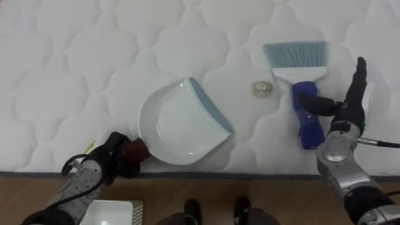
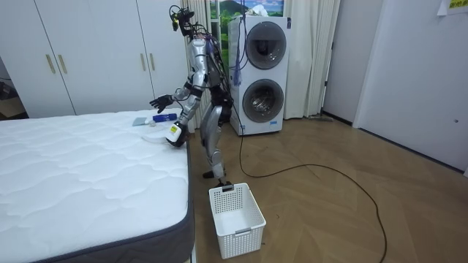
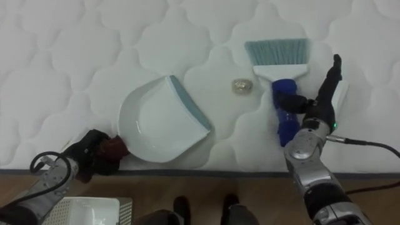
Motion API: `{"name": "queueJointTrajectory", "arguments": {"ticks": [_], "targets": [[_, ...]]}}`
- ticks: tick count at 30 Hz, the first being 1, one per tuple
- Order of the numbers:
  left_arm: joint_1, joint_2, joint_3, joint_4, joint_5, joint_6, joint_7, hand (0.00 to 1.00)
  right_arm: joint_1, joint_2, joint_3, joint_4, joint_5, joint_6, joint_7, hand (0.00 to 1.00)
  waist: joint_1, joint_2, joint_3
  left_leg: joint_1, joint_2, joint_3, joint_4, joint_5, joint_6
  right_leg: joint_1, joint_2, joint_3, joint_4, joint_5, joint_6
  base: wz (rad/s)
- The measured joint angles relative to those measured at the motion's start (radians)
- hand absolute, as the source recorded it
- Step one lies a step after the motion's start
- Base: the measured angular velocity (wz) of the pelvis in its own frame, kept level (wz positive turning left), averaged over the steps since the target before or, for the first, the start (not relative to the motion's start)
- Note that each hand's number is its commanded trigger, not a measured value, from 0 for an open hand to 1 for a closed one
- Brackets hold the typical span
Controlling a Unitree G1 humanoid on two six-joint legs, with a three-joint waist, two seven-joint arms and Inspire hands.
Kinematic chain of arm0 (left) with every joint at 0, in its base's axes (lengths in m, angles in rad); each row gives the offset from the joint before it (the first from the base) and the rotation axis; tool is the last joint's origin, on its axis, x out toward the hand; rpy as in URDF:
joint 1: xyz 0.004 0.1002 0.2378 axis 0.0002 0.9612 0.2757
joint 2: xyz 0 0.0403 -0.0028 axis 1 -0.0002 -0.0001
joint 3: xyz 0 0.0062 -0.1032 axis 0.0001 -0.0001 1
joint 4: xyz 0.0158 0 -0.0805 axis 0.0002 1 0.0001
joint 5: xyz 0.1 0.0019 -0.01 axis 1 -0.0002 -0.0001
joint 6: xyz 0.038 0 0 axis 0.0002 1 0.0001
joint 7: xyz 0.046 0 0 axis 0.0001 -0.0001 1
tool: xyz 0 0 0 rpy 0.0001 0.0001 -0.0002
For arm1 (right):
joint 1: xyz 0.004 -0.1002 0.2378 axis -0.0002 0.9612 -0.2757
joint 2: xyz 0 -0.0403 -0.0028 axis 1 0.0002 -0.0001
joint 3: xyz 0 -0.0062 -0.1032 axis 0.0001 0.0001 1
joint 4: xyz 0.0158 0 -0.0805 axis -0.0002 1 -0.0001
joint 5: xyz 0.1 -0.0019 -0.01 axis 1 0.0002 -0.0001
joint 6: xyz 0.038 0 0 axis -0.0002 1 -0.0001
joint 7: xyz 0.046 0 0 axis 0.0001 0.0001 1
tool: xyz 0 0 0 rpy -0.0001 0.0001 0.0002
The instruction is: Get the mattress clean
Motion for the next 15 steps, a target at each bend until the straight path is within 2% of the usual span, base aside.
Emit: {"name": "queueJointTrajectory", "arguments": {"ticks": [15], "targets": [[0.003,0.0,-0.021,0.001,-0.002,0.006,0.005,1.0,0.013,0.0,0.007,0.023,0.052,0.001,0.042,0.0,-0.012,0.001,-0.0004,0.002,0.001,0.0,0.007,0.0,0.0,0.003,0.0,0.0,0.004,0.0,0.0,0.0]]}}
